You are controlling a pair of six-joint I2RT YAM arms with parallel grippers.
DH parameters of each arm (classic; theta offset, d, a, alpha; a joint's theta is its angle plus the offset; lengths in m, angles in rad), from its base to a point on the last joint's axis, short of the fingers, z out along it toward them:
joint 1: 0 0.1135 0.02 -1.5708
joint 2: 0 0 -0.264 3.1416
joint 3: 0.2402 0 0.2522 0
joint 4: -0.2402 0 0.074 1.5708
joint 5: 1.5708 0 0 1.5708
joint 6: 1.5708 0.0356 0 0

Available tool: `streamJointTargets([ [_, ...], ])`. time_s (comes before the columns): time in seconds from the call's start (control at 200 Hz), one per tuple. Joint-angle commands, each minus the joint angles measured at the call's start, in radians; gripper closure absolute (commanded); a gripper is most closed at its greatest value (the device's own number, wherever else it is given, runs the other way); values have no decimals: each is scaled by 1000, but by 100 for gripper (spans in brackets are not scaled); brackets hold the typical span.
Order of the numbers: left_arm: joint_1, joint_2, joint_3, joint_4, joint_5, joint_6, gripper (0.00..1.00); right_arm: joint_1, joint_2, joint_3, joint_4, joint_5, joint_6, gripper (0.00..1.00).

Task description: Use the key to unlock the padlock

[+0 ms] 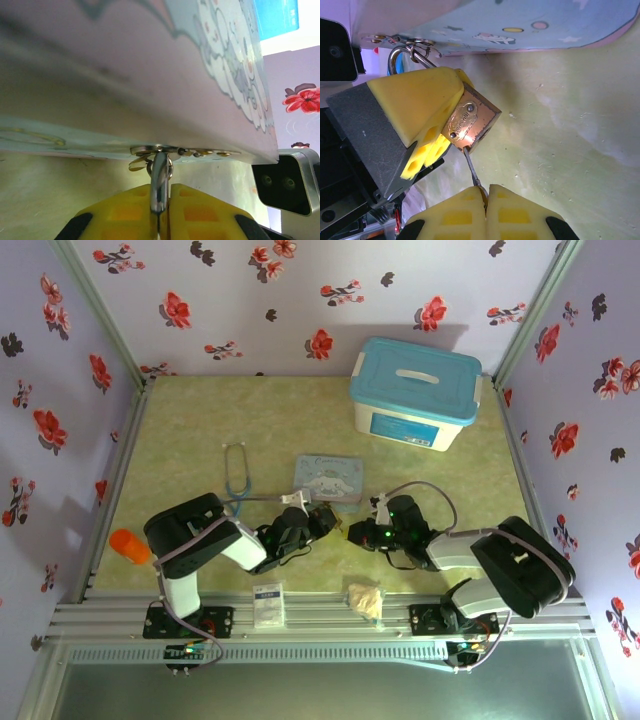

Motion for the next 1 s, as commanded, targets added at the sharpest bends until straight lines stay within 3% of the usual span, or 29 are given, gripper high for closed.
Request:
streamJointTargets([
  [0.0,-13,8,1,112,-4,-24,100,-11,-4,-6,-20,14,-15,100],
  [0.645,-12,10,-6,148,-3,-29,100,-19,-19,-33,-13,25,-18,100],
  [0.995,-12,6,-14,151,2,-31,100,-22,15,-22,95,-2,10,100],
])
